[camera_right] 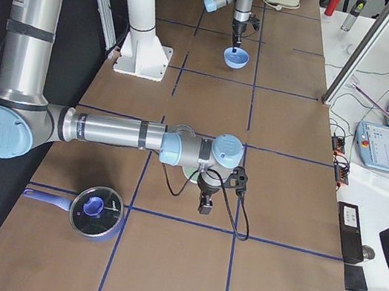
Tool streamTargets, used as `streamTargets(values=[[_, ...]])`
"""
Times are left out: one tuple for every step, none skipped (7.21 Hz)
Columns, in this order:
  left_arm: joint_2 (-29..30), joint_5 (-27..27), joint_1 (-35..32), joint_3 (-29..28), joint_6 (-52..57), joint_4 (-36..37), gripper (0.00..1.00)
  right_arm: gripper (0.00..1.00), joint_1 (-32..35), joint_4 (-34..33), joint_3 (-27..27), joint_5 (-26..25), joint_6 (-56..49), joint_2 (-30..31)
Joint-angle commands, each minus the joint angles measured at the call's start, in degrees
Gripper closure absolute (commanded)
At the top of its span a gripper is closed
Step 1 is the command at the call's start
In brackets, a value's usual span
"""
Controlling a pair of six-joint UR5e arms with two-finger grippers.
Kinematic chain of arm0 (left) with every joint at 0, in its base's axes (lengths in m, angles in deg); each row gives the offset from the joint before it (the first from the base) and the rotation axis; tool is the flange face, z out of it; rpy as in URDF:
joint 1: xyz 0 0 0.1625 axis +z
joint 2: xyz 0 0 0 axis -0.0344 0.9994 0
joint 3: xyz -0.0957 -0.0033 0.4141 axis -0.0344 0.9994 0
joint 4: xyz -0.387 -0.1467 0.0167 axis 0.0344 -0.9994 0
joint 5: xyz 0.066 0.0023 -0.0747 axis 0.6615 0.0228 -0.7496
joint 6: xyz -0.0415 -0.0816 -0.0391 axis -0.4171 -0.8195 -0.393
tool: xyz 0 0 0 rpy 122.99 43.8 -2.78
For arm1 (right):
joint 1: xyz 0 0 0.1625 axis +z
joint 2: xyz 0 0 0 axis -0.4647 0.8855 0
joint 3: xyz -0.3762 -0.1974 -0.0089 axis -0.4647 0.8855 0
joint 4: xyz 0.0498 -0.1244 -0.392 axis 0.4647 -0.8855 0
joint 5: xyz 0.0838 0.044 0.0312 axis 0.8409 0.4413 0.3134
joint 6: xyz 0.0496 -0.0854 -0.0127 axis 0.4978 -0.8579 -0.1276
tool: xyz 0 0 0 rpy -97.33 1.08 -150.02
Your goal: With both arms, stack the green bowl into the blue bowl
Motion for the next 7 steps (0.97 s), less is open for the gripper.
streamTargets(values=[[3.66,2.59,2.74,-2.50,-0.83,-0.04,1.00,0.00,0.00,0.00,0.08,0.00,0.00,0.00],[4.28,2.59,3.35,-3.20,-0.74,-0.13,0.98,0.00,0.00,0.00,0.08,0.00,0.00,-0.09],[4.72,2.59,3.45,-4.17,-0.74,-0.13,0.82,0.00,0.00,0.00,0.08,0.00,0.00,0.00],[4.73,2.59,3.45,-4.26,-0.65,-0.13,0.43,0.00,0.00,0.09,0.08,0.00,0.00,-0.09],[4.64,2.59,3.45,-4.26,0.57,-0.13,0.00,0.00,-0.09,0.00,0.08,0.00,0.00,-0.09],[4.55,2.33,3.01,-2.87,2.76,0.91,0.00,0.00,-0.17,0.09,0.08,0.00,0.00,-0.26],[4.38,1.20,0.92,-1.73,3.65,4.14,0.00,0.00,-0.18,0.09,0.08,0.00,0.00,-0.70]])
